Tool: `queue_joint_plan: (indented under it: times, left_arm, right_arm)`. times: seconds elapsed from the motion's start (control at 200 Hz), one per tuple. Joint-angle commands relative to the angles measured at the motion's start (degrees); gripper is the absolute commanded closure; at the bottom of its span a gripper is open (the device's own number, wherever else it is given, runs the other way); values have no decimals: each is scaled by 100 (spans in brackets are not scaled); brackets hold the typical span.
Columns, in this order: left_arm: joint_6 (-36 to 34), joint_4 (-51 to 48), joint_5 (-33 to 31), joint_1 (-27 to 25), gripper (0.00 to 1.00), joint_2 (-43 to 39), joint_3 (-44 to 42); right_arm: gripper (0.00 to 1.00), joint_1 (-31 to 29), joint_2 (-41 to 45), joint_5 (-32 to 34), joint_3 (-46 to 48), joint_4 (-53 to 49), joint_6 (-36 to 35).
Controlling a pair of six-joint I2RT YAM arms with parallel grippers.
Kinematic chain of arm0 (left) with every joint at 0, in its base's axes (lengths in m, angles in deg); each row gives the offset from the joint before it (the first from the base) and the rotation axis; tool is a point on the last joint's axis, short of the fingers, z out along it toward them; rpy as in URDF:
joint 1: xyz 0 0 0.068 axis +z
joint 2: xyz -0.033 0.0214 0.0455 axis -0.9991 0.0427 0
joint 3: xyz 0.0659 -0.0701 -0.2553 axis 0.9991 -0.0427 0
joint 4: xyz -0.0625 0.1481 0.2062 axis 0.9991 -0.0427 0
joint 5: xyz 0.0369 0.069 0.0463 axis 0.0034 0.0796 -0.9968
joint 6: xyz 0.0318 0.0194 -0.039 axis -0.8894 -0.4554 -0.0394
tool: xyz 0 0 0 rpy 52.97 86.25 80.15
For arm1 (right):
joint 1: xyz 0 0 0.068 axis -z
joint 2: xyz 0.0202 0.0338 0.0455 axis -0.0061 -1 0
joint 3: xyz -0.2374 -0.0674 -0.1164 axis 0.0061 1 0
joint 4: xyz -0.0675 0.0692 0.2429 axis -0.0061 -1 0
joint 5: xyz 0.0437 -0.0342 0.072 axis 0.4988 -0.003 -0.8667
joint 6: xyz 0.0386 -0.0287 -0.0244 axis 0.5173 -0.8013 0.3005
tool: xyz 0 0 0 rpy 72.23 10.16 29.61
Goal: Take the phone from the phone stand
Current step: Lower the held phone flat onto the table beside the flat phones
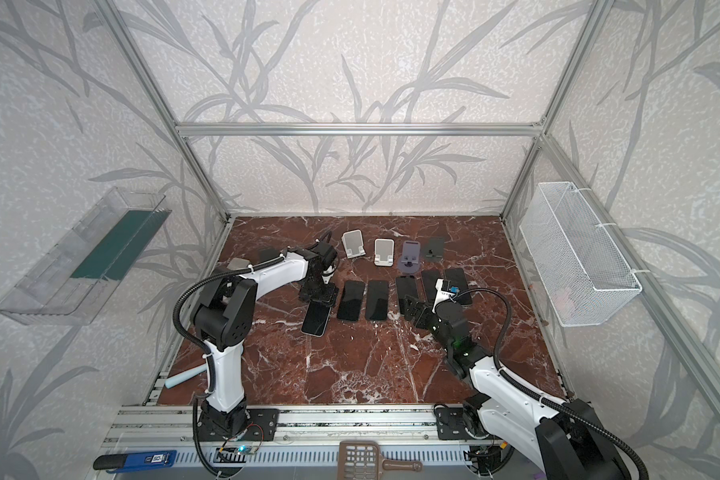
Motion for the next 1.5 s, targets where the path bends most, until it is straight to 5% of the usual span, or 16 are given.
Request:
queue_joint_plan:
  times: [0.0, 1.495]
  left_arm:
    - [28, -202, 9, 26, 54, 156, -176]
    - [620, 91, 320, -110, 33, 441, -457]
  right_arm:
    - [8, -32, -17, 29, -83, 63, -29]
    - [8, -33, -122, -74, -62, 160, 67]
